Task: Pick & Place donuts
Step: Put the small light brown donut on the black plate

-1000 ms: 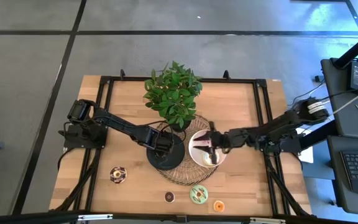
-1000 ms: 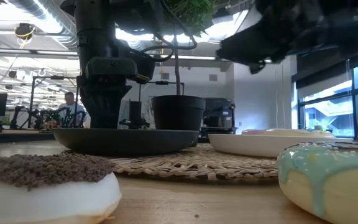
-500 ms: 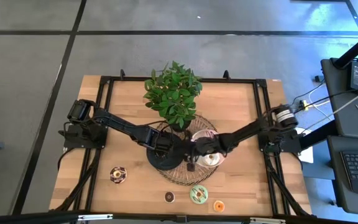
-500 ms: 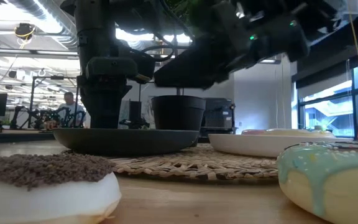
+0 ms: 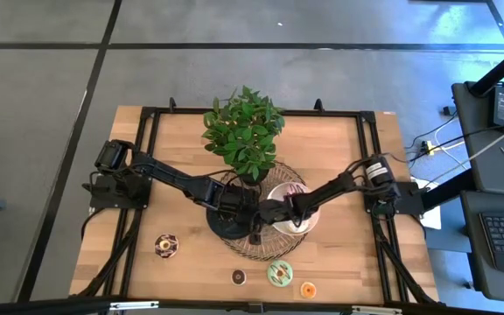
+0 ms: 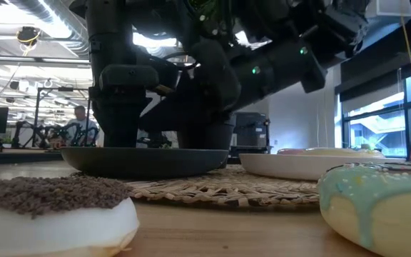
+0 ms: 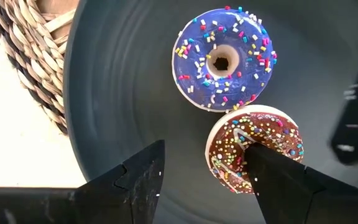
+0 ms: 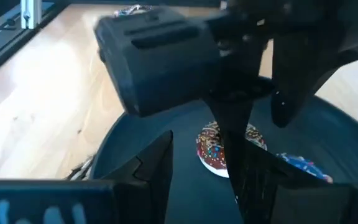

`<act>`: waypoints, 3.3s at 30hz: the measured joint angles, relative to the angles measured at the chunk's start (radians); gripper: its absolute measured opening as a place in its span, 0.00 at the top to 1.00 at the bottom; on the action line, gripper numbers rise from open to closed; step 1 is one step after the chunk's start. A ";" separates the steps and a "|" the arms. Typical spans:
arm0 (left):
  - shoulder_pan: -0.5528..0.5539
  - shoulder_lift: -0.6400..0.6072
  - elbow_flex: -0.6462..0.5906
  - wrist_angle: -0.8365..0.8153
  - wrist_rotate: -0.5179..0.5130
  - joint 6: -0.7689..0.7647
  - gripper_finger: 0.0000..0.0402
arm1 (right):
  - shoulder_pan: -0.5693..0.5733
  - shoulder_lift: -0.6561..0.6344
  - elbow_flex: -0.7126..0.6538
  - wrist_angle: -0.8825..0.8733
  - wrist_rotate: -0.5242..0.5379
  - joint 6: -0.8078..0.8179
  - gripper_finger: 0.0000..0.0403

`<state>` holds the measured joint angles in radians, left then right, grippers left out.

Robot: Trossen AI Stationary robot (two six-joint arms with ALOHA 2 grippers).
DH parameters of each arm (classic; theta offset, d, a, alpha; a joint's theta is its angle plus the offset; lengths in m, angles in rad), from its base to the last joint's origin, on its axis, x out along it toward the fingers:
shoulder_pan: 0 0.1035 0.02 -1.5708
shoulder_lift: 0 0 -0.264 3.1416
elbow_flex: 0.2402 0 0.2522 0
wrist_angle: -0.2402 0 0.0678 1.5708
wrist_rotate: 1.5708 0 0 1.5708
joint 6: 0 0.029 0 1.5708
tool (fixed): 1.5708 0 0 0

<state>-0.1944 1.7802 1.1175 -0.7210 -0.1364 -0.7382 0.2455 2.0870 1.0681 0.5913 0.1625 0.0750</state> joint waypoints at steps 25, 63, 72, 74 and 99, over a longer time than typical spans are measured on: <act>0.000 0.000 0.000 0.007 0.000 0.006 0.46 | -0.038 0.054 0.033 -0.048 -0.024 0.025 0.64; 0.000 0.000 0.000 0.015 0.001 0.011 0.46 | -0.038 0.057 0.031 0.030 -0.017 0.001 0.64; 0.000 0.000 0.000 0.015 0.000 0.010 0.46 | -0.038 0.057 0.031 0.026 -0.015 -0.006 0.64; 0.000 0.000 0.000 0.015 0.000 0.011 0.46 | -0.038 0.057 0.031 0.026 -0.015 -0.007 0.64; 0.000 0.000 0.000 0.044 0.006 0.027 0.46 | -0.038 0.097 0.048 0.029 -0.001 -0.008 0.64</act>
<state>-0.1944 1.7802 1.1175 -0.6769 -0.1307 -0.7116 0.2073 2.1838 1.1164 0.6202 0.1612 0.0669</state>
